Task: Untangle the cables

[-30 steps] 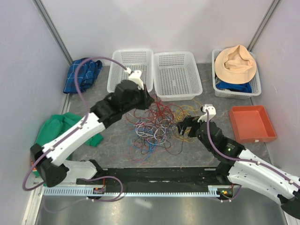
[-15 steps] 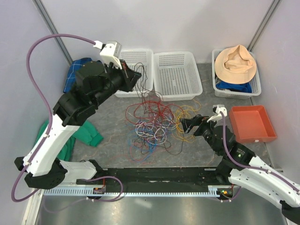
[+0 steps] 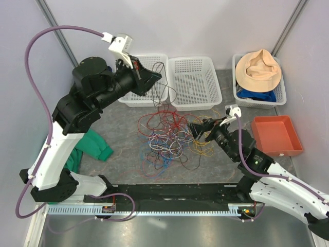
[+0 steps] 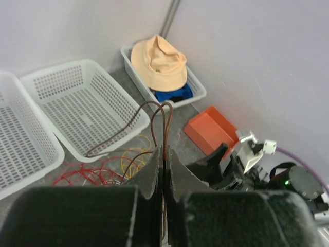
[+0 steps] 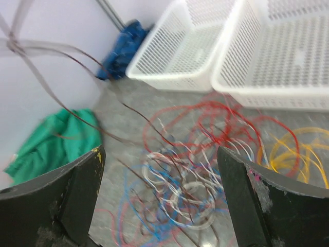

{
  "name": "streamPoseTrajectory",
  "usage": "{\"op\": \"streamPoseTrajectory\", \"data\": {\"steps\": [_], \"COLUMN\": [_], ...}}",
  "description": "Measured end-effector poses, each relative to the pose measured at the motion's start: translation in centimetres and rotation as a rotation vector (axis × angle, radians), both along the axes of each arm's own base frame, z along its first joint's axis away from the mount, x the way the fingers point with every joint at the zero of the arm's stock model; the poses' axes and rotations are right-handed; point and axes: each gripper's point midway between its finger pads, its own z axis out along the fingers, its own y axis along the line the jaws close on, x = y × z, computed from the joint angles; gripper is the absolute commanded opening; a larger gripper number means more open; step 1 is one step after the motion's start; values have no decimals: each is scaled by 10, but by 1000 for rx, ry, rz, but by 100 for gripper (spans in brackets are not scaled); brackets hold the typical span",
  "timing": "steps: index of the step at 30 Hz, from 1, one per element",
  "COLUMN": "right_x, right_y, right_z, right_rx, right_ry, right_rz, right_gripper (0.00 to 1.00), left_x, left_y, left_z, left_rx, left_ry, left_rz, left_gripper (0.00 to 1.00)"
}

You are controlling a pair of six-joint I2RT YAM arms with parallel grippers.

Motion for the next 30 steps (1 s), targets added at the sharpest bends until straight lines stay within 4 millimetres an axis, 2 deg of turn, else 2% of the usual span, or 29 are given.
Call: {"op": "streamPoseTrajectory", "data": {"steps": [3, 7, 9, 12, 19, 23, 26, 28, 30], "right_x": [4, 10, 16, 23, 34, 35, 31, 23, 18], "right_y": [10, 26, 34, 42, 54, 37, 7, -17, -34], "right_z": [38, 68, 71, 64, 61, 65, 78, 95, 107], "right_rx": [57, 117, 129, 121, 129, 128, 138, 163, 179], "right_ry": [-68, -125, -135, -127, -132, -131, -156, -197, -232], "right_rz": [23, 54, 58, 58, 57, -14, -105, -165, -202], "right_gripper": [96, 96, 96, 95, 87, 88, 89, 89, 89], "left_x": [1, 1, 1, 0, -3, -4, -3, -4, -4], "left_y": [-10, -17, -20, -22, -23, -16, -8, -3, 1], "left_z": [-23, -48, -54, -61, -76, -83, -82, -80, -79], "left_rx": [43, 92, 103, 113, 138, 158, 164, 163, 165], "left_ry": [47, 102, 116, 129, 152, 153, 138, 126, 119], "left_rz": [-36, -64, -79, -91, -109, -84, -54, -40, -28], "left_gripper": [2, 2, 2, 2, 2, 2, 2, 2, 2]}}
